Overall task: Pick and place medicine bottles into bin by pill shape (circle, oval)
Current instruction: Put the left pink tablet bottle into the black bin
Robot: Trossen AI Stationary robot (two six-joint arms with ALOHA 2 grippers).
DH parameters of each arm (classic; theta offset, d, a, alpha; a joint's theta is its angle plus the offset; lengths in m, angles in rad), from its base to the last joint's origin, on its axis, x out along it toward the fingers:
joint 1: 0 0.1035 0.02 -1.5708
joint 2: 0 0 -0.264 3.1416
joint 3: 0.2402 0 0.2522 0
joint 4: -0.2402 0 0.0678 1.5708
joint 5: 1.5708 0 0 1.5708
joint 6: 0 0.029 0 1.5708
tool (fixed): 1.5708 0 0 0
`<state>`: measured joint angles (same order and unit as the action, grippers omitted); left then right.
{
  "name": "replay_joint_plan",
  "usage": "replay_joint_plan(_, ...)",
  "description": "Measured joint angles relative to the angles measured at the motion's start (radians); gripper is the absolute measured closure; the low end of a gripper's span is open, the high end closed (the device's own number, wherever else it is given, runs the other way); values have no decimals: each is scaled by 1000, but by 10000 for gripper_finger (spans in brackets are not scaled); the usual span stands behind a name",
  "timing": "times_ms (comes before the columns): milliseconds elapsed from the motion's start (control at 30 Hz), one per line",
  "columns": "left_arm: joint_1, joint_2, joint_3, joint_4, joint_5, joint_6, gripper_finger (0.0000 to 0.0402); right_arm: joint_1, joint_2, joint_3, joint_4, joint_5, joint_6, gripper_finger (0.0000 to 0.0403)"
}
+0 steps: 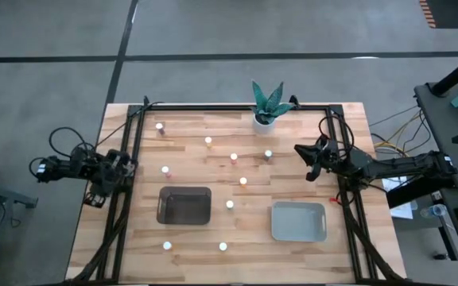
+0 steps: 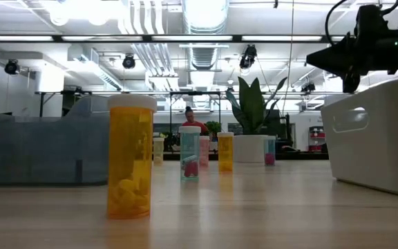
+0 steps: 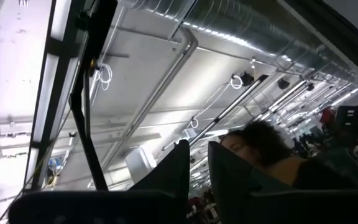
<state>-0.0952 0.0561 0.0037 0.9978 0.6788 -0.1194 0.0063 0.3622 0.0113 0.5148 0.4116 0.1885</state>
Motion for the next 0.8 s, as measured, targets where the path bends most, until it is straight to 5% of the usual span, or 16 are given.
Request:
replay_joint_plan(300,2,0,0,7,-62,102,359,0,-1,0,75,8,-25,376)
replay_joint_plan(400,2,6,6,-67,-304,103,359,0,0,0,112,-26,-32,376)
replay_joint_plan(600,2,80,11,-328,-1073,-206,359,0,0,0,191,-123,-74,376)
replay_joint_plan(800,2,197,41,-493,-1134,-521,359,0,0,0,197,-123,-81,376)
